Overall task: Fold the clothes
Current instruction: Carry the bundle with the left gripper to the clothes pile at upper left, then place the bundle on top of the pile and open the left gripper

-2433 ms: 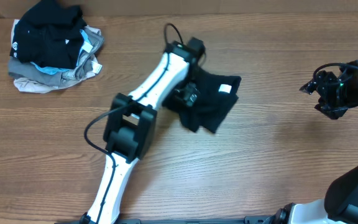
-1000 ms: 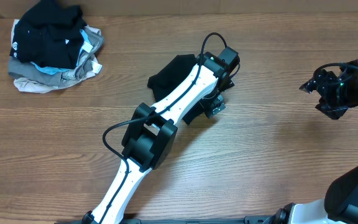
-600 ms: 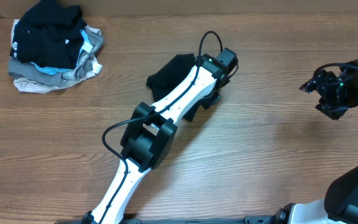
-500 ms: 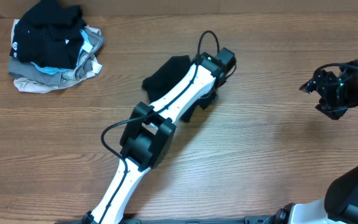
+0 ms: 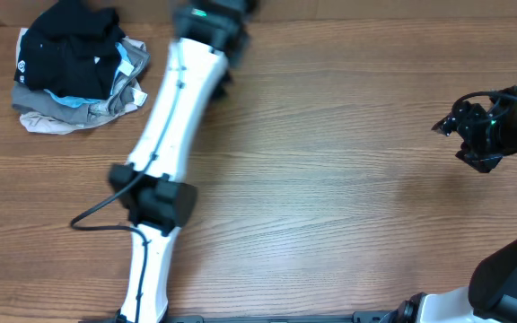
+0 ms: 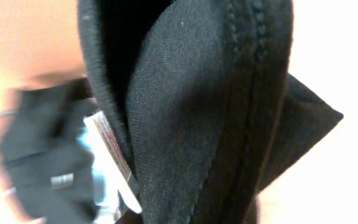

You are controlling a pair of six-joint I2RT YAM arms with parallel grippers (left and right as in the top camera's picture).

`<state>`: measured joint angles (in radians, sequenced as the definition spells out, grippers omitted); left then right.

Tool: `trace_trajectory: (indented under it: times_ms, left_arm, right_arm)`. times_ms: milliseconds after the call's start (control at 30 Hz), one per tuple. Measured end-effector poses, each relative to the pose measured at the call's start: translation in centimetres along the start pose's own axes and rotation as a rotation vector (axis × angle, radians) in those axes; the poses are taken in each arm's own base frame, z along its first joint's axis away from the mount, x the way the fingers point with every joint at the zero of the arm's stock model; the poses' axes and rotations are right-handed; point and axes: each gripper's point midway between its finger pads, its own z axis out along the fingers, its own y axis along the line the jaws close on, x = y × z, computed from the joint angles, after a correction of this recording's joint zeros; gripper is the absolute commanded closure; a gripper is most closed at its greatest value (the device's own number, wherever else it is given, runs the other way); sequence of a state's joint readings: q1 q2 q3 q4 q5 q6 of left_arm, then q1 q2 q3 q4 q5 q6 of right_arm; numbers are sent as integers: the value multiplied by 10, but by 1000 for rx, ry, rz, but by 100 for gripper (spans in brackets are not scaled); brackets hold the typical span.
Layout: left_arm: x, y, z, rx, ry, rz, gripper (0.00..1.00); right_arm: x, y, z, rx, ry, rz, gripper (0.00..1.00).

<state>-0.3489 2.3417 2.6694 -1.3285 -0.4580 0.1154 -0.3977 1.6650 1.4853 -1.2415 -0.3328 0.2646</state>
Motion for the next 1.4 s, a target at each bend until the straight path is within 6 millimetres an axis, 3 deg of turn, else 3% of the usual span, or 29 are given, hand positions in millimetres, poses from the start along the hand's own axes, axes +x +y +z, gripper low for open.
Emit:
trace_trajectory:
  times_ms: [200, 367, 467, 767, 1033, 1267, 1400]
  left_arm:
    - [-2, 130, 14, -276, -47, -113, 96]
    - [-9, 205, 18, -417, -114, -125, 96]
    - [-5, 235, 18, -477, -121, -116, 96]
    - [3, 285, 12, -572, -137, -143, 96]
    - [31, 327, -6, -589, -118, -185, 96]
    - [71, 354, 9, -459, -89, -189, 96]
    - [82, 361, 21, -404, -98, -199, 96]
  right_arm:
    - [2, -1, 0, 3, 8, 3, 22]
    - [8, -3, 0, 11, 31, 11, 23]
    - [9, -3, 0, 13, 37, 14, 23]
    - [10, -3, 0, 13, 38, 15, 22]
    - [12, -4, 0, 16, 48, 19, 23]
    - [16, -5, -1, 22, 64, 25, 22]
    - [17, -6, -1, 24, 69, 27, 22]
